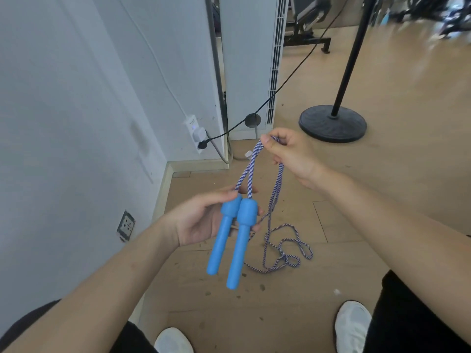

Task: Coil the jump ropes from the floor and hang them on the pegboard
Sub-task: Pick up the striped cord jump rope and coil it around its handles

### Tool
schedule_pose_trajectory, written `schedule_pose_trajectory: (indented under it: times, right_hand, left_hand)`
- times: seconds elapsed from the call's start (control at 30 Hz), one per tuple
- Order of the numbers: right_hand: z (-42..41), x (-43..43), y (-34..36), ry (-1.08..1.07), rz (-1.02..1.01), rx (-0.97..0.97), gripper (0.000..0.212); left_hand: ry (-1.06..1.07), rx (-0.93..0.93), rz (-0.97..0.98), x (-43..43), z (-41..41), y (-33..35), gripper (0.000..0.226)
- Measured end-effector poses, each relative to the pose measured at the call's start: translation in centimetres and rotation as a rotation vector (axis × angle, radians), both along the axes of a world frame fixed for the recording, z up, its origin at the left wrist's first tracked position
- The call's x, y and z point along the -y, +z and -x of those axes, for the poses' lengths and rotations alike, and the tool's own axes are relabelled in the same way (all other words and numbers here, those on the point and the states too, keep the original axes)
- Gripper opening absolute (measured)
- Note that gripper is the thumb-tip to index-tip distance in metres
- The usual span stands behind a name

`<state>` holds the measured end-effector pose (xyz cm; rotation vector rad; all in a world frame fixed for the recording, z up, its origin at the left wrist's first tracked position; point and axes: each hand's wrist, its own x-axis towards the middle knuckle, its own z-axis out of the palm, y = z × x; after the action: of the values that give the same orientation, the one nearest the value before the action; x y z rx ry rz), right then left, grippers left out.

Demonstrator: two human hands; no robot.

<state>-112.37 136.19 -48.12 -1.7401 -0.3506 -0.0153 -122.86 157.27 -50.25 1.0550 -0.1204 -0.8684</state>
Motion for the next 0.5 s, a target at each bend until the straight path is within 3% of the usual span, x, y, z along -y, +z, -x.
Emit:
schedule_pose_trajectory:
  times: [0.2,0.33,0.5]
  right_hand:
    - [-0.8,1.0,0.6,-0.085,-0.004,0.057,0.027]
    - [-1.1,1.3,0.7,-0.082,0.018,0.099,0.03]
    - [-1.4,2.0,0.7,-0.046,0.072,0.137,0.023]
  left_hand:
    - [0.002,0.022,-0.055,0.8,0.9,-0.6,0.079]
    - [0.031,0.063,-0.225,1.5,1.2,-0.5,0.054]
    - [0.045,0.061,-0.272,1.6,1.0,-0.5,0.045]
